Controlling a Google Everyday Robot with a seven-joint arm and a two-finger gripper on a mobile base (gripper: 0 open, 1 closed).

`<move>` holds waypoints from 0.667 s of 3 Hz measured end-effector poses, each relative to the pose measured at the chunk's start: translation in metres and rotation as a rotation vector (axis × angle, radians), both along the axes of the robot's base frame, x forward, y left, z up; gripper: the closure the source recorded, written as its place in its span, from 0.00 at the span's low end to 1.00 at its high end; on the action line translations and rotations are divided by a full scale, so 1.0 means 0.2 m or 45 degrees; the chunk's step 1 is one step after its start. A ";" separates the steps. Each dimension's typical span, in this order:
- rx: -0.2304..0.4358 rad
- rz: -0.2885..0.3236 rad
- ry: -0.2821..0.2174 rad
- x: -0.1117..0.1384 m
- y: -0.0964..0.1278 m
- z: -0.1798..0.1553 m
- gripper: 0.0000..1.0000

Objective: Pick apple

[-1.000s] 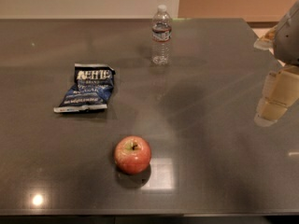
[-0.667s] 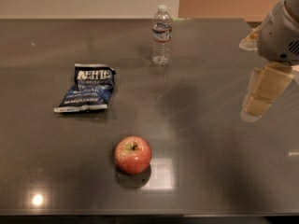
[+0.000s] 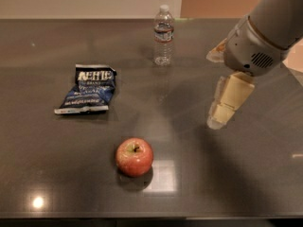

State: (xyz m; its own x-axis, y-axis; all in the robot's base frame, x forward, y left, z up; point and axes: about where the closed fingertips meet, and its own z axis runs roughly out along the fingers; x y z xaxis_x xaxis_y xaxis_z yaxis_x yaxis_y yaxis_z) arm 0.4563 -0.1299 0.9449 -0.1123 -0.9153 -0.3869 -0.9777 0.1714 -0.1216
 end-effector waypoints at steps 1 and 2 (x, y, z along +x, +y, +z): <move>0.073 0.079 -0.022 -0.07 0.15 -0.05 0.00; 0.091 0.203 -0.034 -0.19 0.30 -0.14 0.00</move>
Offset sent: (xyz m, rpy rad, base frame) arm -0.0670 0.0938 -0.0615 0.0831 -0.0197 0.2884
